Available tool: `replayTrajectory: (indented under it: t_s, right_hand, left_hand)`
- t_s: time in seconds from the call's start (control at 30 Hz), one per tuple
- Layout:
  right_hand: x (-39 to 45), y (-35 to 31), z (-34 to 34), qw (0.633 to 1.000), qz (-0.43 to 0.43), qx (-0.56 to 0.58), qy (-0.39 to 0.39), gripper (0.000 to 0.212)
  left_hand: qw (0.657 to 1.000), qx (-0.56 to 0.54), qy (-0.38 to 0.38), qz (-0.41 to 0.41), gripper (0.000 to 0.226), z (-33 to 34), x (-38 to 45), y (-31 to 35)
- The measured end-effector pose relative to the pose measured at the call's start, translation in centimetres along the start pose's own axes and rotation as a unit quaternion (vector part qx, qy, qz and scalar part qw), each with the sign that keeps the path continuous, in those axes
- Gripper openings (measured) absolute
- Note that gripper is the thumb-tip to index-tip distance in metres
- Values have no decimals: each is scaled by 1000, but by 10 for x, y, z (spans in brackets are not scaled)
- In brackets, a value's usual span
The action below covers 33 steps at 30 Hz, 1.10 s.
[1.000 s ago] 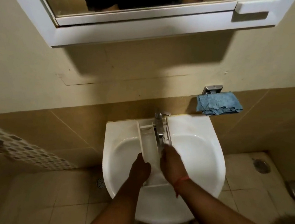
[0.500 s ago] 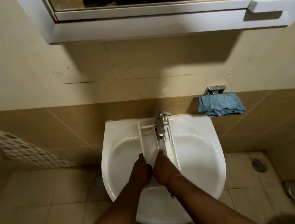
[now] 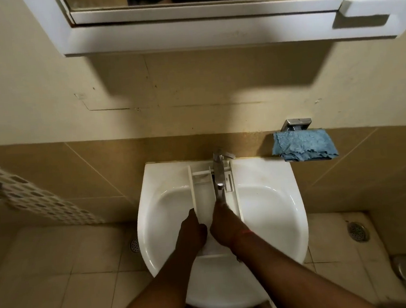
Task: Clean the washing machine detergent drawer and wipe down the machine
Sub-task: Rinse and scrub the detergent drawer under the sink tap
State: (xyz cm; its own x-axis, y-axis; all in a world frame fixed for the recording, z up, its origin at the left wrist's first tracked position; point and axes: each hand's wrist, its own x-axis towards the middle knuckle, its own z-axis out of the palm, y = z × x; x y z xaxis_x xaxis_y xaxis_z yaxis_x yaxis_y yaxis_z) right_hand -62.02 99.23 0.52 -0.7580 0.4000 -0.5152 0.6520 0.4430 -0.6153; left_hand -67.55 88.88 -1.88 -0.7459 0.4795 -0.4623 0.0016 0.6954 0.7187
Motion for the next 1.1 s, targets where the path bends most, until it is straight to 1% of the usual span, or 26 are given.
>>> replayTrajectory:
  t_s: [0.07, 0.13, 0.17, 0.2, 0.27, 0.3, 0.37, 0.47, 0.5, 0.57, 0.6, 0.63, 0.67, 0.7, 0.73, 0.77, 0.8, 0.83, 0.87, 0.93, 1.0, 1.03, 1.1]
  right_hand:
    - [8, -5, -5, 999, -27, 9, 31, 80]
    - [3, -4, 0, 998, -46, 24, 41, 80]
    - [-3, 1, 6, 998, -40, 39, 39, 78]
    - [-10, 8, 13, 998, -14, 52, 28, 71]
    - [-21, 15, 19, 999, 42, 29, -3, 62]
    - [-20, 15, 17, 999, 50, 12, -12, 60]
    - [-9, 6, 6, 1000, 21, 14, 6, 61]
    - [10, -4, -6, 998, -36, -12, 59, 74]
    - [10, -6, -6, 997, -38, -21, 56, 78]
    - [1, -1, -1, 999, -33, -30, 11, 82]
    - [-6, 6, 1, 998, -32, -43, -10, 78]
    - [-15, 14, 0, 997, -39, -67, -12, 66]
    - [-21, 26, -3, 994, -64, -90, 21, 52]
    - [-26, 37, -6, 988, -87, -97, 81, 42]
    - [-29, 51, -7, 981, -96, -78, 149, 38]
    - [-33, 61, -10, 975, -85, -44, 200, 37]
    - [-34, 69, -11, 970, -72, -10, 233, 35]
    - [-34, 74, -13, 969, -55, 19, 242, 32]
    - [-33, 76, -13, 970, -48, 32, 234, 29]
    - [-33, 72, -11, 969, -84, 12, 234, 27]
    - [-31, 64, -3, 965, -126, -10, 230, 34]
    - [-29, 56, 2, 970, -129, -18, 205, 42]
    - [-22, 32, 9, 989, -95, 4, 117, 61]
  left_hand:
    - [1000, 9, 3, 8, 44, 0, 0, 0]
    - [1000, 10, 7, 4, 43, 1, 0, 1]
    - [1000, 4, 10, -5, 43, 2, 0, 1]
    - [1000, -4, 14, -16, 44, 3, 1, 2]
    - [999, -10, 20, -28, 44, 5, 2, 3]
    - [999, -11, 22, -29, 43, 6, 2, 3]
    - [999, -10, 26, -19, 41, 7, 0, 3]
    - [1000, 1, 26, -12, 39, 6, 0, 2]
    - [1000, 2, 25, -14, 39, 5, 0, 2]
    - [1000, 1, 26, -15, 39, 3, -1, 0]
    - [1000, -2, 26, -15, 40, 2, -1, -1]
    - [1000, -7, 23, -16, 40, 1, -2, -2]
    - [1000, -10, 23, -15, 41, 0, -3, -3]
    - [1000, -11, 23, -17, 42, -1, -4, -3]
    - [999, -11, 26, -19, 42, -1, -5, -4]
    - [999, -11, 29, -21, 42, -2, -7, -4]
    - [999, -9, 34, -20, 42, -1, -9, -5]
    - [999, -4, 39, -20, 41, -1, -10, -4]
    - [999, 1, 45, -19, 41, -2, -12, -4]
    - [998, 15, 55, -16, 40, -3, -17, -4]
    - [997, 39, 60, -3, 38, -4, -22, -5]
    - [997, 48, 64, 1, 37, -4, -24, -5]
    - [996, 58, 69, -4, 36, -4, -27, -4]
